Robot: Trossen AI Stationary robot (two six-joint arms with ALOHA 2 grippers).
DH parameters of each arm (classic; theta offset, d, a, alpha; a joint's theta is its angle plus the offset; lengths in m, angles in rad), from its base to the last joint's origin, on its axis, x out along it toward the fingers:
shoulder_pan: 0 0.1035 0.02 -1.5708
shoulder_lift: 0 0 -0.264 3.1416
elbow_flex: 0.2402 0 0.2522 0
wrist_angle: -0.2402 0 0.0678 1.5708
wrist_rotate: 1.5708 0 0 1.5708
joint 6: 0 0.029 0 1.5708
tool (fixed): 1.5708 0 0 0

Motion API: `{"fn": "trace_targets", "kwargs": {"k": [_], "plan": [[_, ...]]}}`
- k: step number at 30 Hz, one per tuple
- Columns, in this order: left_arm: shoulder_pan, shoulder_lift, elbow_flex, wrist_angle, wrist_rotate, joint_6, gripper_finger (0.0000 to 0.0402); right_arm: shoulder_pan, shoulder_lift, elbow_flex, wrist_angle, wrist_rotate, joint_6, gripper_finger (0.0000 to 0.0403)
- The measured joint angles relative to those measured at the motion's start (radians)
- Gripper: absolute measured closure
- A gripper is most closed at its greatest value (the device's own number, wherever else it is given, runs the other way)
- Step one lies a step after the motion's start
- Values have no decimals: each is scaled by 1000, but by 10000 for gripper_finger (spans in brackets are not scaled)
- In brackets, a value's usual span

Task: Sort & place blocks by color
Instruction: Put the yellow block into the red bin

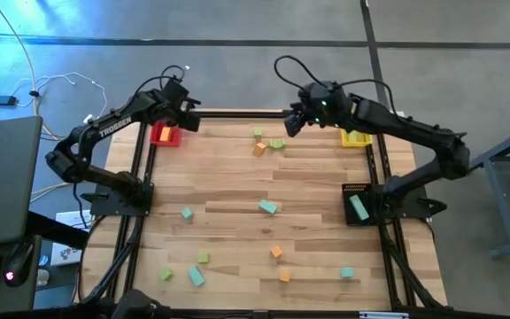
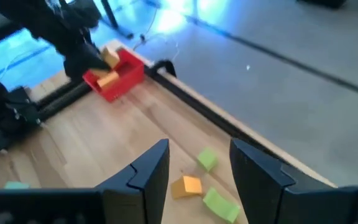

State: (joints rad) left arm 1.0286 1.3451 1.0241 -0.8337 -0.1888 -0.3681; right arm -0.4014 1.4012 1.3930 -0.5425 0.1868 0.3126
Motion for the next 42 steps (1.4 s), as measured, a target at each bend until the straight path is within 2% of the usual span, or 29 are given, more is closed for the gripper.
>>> {"fn": "trace_targets", "kwargs": {"k": [4, 14, 21, 24, 33, 42], "plan": [[9, 0, 0, 20, -5, -122, 287, -60, 51, 0, 2, -81, -17, 247], [12, 0, 7, 99, -24, -259, 288, -164, 149, 0, 3, -203, -190, 247], [19, 0, 126, 65, -89, -277, 288, -209, 160, 0, 4, -252, -272, 247], [40, 8, 171, 25, -86, -284, 288, -225, 160, 0, 2, -274, -292, 247], [62, 187, 269, -85, -118, -294, 289, -234, 160, 0, 2, -312, -295, 247], [96, 384, 474, -339, -88, -263, 289, -234, 160, 0, -38, -316, -295, 247]]}}
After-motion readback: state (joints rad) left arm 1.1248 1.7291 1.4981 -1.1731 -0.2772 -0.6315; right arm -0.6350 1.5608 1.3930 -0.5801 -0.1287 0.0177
